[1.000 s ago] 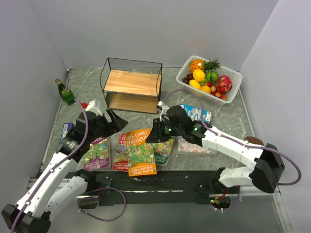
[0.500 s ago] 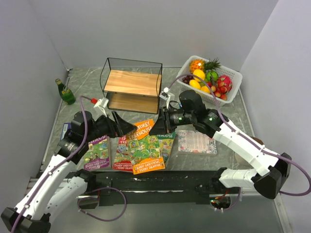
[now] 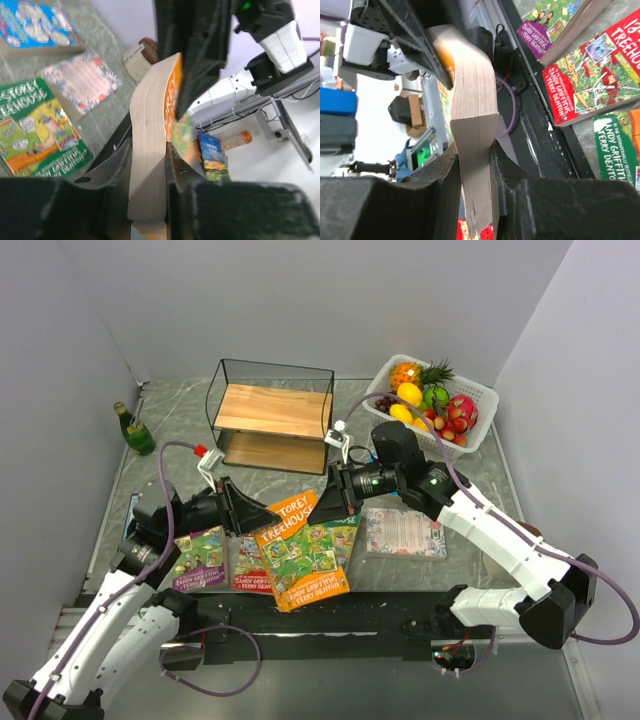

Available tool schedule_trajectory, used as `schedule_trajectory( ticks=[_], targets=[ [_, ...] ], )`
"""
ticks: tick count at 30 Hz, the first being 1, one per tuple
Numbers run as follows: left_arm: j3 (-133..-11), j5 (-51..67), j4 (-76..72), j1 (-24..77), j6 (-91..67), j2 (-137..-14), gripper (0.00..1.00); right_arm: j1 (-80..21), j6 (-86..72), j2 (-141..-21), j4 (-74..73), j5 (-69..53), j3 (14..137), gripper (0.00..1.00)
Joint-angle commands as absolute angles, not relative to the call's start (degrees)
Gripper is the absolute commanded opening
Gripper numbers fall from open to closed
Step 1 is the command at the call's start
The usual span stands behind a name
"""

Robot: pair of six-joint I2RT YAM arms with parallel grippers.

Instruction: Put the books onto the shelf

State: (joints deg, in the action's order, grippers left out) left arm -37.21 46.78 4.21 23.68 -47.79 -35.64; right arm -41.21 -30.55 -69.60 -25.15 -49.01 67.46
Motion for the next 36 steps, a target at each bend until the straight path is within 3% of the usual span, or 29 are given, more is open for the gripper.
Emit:
schedule_trajectory(
  ticks=[1, 5, 6, 7, 8, 9, 10, 13, 14, 19, 25, 29, 36],
  targets=[
    [-37.53, 54.93, -3.16, 23.82, -48.96, -35.07, 0.02, -39.82, -31.47, -69.7, -20.65, -53.26, 71.01, 0.0],
    [-39.63, 51.26, -0.36, 23.82, -46.25, -35.51, 0.01, -39.55, -28.93, -69.61, -24.5, -48.54, 72.94, 0.0],
    [-40.6, 49.07, 4.17, 23.82, -45.1, -35.77, 0.01, -39.64, -28.39, -69.35, -26.17, -40.77, 74.34, 0.07],
    [-43.13, 45.82, 6.05, 23.82, -43.87, -36.03, 0.01, -39.55, -28.21, -68.48, -27.24, -36.08, 74.7, 0.2],
    [-44.55, 40.4, 7.98, 23.82, -41.68, -36.47, 0.01, -39.64, -27.95, -67.77, -27.94, -32.29, 74.88, 0.47],
    [-46.04, 36.95, 9.65, 23.82, -40.79, -37.69, 0.01, -39.64, -27.78, -67.24, -27.69, -25.9, 74.62, 0.57],
    [-49.1, 34.04, 12.19, 23.82, -39.65, -38.31, 0.01, -39.55, -27.77, -66.28, -27.51, -22.53, 74.71, 0.77],
    [-55.86, 22.18, 16.85, 23.82, -37.8, -41.74, 0.01, -39.29, -29.0, -65.57, -26.9, -11.48, 74.88, 0.89],
    [-57.81, 14.93, 18.18, 23.82, -37.18, -42.88, 0.01, -39.29, -30.22, -65.57, -26.81, -8.47, 75.06, 0.9],
    [-70.73, 0.19, 22.68, 23.82, -32.18, -50.62, 0.01, -37.71, -33.22, -66.7, -21.37, 4.46, 72.95, 0.87],
    [-73.12, -15.36, 9.51, 23.82, -22.01, -56.07, 0.01, -34.55, -34.89, -76.54, -17.32, 11.43, 77.07, 0.82],
    [-76.37, -20.04, 3.79, 23.47, -14.34, -63.08, 0.01, -32.44, -34.63, -84.01, -18.62, 9.58, 86.1, 0.81],
    [-83.03, -18.02, -6.06, 19.61, -8.52, -72.58, 0.01, -30.41, -33.66, -93.75, -18.27, 7.65, 94.99, 0.79]
  ],
)
